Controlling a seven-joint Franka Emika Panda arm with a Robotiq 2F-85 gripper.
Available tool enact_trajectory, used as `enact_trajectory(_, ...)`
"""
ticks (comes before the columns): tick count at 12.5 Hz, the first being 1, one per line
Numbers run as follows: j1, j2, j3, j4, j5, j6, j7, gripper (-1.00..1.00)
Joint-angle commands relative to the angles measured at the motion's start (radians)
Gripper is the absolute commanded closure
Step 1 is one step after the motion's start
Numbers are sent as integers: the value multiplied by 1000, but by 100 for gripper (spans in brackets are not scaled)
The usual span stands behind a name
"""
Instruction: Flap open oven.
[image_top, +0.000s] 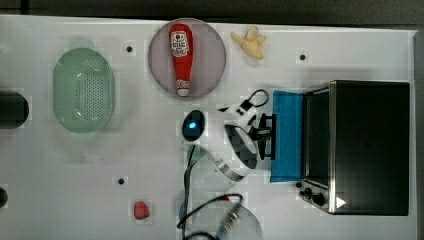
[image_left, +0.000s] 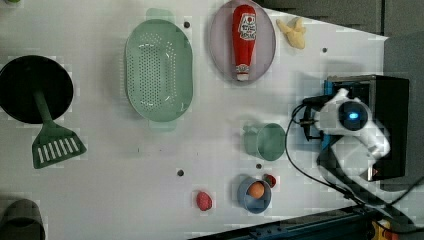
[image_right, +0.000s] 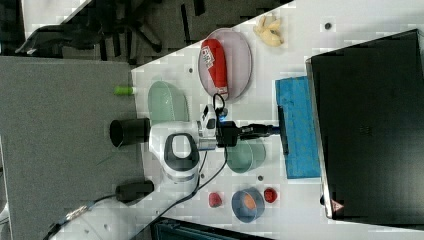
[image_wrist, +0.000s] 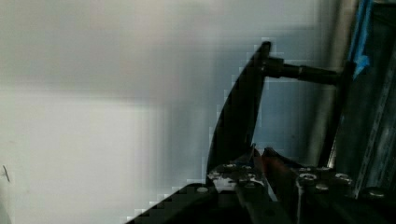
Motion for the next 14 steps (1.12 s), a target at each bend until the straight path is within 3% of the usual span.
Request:
enact_trajectory(1, 30, 53, 3, 9, -50, -19, 265, 65)
enact_trajectory(4, 54, 121, 7, 48, -58, -27, 302, 65)
enact_trajectory(8, 58, 87, 24, 115, -23, 7, 302, 65)
enact_trajectory(10, 58, 25, 29, 160, 114, 9, 306, 65)
enact_trajectory(14, 57, -165, 28, 200, 492, -32, 306, 65)
